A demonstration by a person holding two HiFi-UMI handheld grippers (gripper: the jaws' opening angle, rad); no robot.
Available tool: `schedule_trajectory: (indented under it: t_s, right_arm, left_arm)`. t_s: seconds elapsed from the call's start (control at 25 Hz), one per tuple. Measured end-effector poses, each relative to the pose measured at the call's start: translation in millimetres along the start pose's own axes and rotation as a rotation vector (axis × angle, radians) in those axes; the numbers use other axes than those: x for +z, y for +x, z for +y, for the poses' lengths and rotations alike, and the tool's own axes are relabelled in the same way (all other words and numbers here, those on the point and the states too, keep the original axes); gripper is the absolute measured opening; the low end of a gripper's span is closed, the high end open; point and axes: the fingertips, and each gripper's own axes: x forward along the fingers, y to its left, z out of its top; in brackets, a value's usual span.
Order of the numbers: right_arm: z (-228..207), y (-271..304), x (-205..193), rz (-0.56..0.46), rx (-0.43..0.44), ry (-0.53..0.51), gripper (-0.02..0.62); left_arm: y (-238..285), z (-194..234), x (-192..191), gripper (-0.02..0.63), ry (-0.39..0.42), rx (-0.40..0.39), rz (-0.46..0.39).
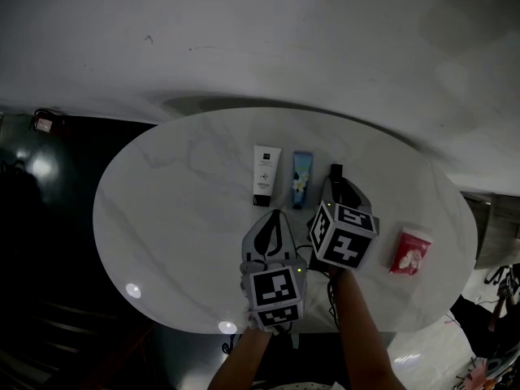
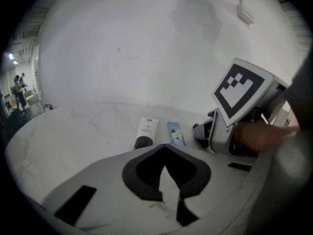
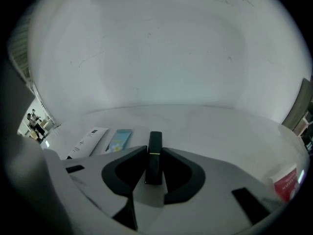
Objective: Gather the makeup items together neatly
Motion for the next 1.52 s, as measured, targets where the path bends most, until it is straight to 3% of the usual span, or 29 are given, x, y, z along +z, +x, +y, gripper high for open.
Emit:
schedule_trajectory:
  t_s: [0.96,1.36,1.52]
  right_arm:
    - [-0.3,1.6,-1.1,0.023,-0.113,0.007,0.126]
    - [-0.1,1.0,-0.9,0.010,-0.083,0.031,0.127]
    - [2.8,1.6,-0.9,0.008,-0.060,0.026,0.158]
  left_arm:
    - [-1.6,-0.6,-3.3,0.028,0.001,-0.001,0.007]
    - [-3.4,-1.6,-2.8,0.028,0.006,0.000,0.003]
    - [-3.9,-2.2,-2.3,0.028,0.009,0.002,0.001]
